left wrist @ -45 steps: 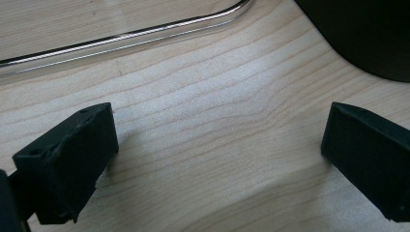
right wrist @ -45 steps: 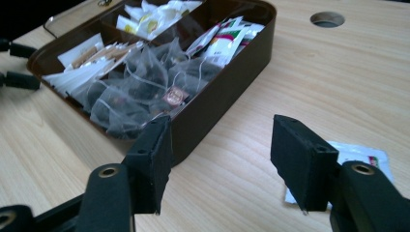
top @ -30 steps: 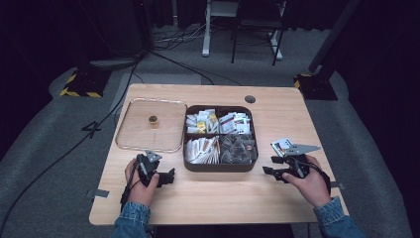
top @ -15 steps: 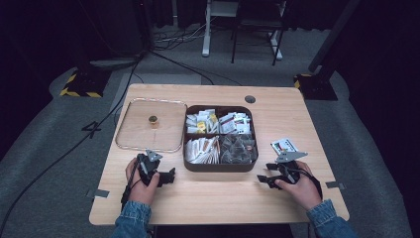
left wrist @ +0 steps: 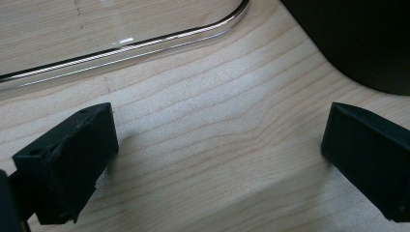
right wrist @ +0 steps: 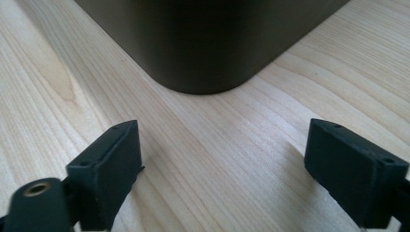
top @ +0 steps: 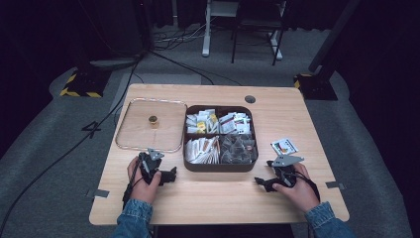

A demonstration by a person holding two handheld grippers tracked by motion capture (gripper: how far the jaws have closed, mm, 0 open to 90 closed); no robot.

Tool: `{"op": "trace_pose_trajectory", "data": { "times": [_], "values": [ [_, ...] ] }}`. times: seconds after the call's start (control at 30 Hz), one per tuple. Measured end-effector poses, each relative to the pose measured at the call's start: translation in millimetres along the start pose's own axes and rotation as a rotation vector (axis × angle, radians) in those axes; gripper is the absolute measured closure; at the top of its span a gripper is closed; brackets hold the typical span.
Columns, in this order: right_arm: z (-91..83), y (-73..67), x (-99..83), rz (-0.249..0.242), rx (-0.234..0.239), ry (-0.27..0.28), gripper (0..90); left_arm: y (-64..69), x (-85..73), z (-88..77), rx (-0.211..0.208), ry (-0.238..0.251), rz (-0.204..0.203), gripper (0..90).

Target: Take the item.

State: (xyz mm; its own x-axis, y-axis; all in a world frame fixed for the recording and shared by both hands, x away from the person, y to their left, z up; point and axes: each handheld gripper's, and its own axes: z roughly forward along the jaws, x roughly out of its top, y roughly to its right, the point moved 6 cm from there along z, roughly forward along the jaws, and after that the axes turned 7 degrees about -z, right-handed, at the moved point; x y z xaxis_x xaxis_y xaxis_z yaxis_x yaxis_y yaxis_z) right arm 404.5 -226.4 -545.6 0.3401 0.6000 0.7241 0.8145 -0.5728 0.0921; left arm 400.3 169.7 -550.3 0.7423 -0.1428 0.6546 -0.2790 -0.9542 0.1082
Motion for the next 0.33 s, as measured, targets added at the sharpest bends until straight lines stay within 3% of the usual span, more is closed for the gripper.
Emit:
{"op": "trace_pose_trajectory", "data": {
  "times": [0.33],
  "values": [
    [1.2,0.4,0.5,-0.007,0.008,-0.003,10.3,-0.2,0.5,0.4,0.0,0.001,0.007,0.1]
  ]
}}
